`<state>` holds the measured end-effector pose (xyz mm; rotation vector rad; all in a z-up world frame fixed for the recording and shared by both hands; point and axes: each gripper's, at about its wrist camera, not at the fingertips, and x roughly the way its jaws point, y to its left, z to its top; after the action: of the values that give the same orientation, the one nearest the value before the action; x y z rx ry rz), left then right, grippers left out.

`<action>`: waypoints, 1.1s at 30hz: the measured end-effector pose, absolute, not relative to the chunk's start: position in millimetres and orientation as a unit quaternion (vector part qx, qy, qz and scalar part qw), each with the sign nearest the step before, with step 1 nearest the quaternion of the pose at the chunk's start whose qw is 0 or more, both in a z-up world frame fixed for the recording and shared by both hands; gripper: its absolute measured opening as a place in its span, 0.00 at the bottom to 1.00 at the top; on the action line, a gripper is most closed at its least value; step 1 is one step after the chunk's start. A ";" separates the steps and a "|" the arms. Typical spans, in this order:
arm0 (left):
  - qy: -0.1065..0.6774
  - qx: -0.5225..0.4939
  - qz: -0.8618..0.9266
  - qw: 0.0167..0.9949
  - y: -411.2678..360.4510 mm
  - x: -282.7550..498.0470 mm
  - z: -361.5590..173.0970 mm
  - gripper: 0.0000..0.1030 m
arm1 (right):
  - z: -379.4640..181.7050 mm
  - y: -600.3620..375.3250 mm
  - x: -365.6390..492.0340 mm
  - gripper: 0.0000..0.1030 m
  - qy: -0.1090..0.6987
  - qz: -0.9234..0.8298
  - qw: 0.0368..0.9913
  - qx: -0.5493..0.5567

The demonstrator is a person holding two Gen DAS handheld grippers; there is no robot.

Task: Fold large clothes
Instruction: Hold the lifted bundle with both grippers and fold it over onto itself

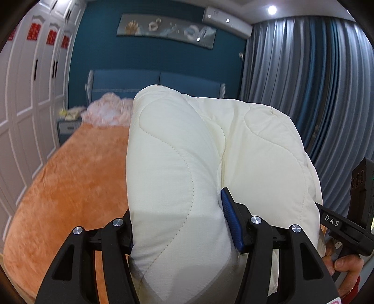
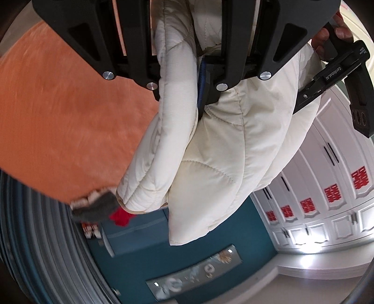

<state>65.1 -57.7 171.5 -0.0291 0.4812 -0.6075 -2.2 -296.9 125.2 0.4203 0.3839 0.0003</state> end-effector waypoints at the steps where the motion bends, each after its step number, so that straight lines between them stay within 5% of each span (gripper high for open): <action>1: 0.222 -0.015 -0.297 0.929 -53.9 62.0 180.4 0.54 | 133.8 -293.9 -2.6 0.15 0.181 0.002 0.963 0.201; 19: 0.056 -0.047 -0.298 0.952 16.1 61.2 262.3 0.54 | 236.8 -233.5 19.5 0.15 0.058 0.057 0.991 0.110; 33: 0.193 -0.080 -0.292 0.933 20.4 189.9 130.7 0.54 | 116.5 -226.5 139.9 0.15 0.197 0.056 0.970 0.129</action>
<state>189.9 20.4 130.7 -0.1638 0.3953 -0.5976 139.9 -226.5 116.5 0.2615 0.3988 0.1125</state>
